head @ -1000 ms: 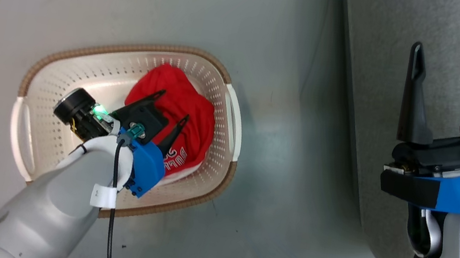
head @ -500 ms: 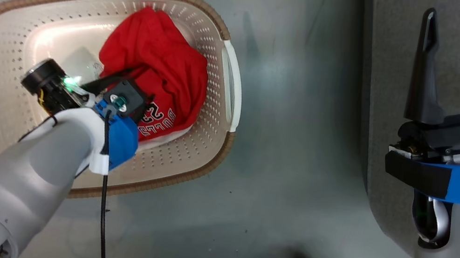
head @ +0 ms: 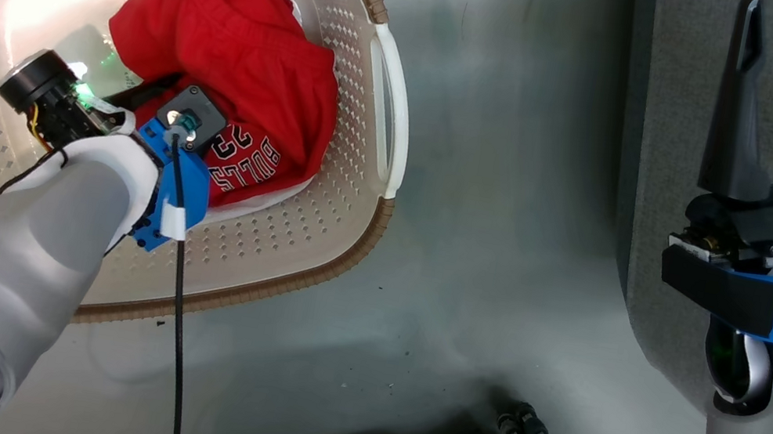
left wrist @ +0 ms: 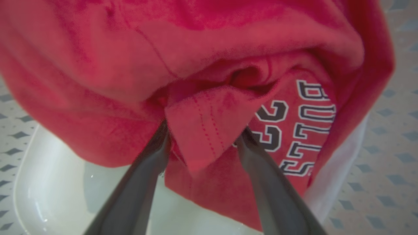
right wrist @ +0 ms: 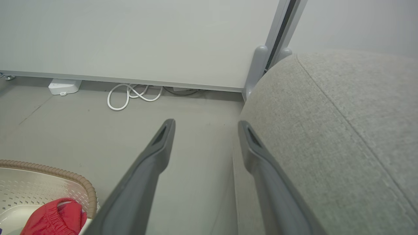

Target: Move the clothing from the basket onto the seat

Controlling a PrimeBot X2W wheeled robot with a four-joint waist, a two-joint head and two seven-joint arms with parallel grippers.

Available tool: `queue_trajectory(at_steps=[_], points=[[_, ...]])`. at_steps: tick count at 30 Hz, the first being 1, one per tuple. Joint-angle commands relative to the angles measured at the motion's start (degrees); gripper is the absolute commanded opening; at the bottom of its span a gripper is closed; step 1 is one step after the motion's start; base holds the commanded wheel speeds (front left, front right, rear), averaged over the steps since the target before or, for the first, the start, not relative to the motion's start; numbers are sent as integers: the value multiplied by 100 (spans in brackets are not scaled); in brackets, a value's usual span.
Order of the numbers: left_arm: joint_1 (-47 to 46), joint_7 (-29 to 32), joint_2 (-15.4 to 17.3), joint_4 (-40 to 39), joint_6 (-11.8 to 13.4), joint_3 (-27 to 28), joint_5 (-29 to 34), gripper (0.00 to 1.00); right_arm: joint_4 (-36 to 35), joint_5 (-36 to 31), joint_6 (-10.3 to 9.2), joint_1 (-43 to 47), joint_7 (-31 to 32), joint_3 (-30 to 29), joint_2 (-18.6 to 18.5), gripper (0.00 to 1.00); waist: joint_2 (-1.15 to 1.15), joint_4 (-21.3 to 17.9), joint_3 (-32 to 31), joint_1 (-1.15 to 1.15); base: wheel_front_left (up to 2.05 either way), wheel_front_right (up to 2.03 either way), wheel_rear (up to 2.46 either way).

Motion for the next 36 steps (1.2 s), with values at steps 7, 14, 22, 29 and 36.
queue_trajectory(at_steps=[7,14,22,29,36], points=[[-208,174,-92,76,-2,-236,-89,100,11,-72,1,-2,-21,-53,28,100,0,38,56,-1,0,0,0],[-236,352,-126,97,-2,-411,-209,0,24,-79,1,-95,-21,-60,33,100,0,63,30,-1,0,0,0],[-120,324,-195,-24,-2,-556,-402,0,90,-95,1,-78,-21,-108,14,100,0,144,-120,-1,0,0,0],[52,102,-344,-286,-2,-648,-534,0,204,-80,1,-49,-22,-148,-32,100,0,320,-490,-1,0,0,0],[287,-249,-591,-572,-2,-706,-650,0,397,-77,1,87,-22,-187,-105,100,0,589,-1113,-1,0,0,0]])
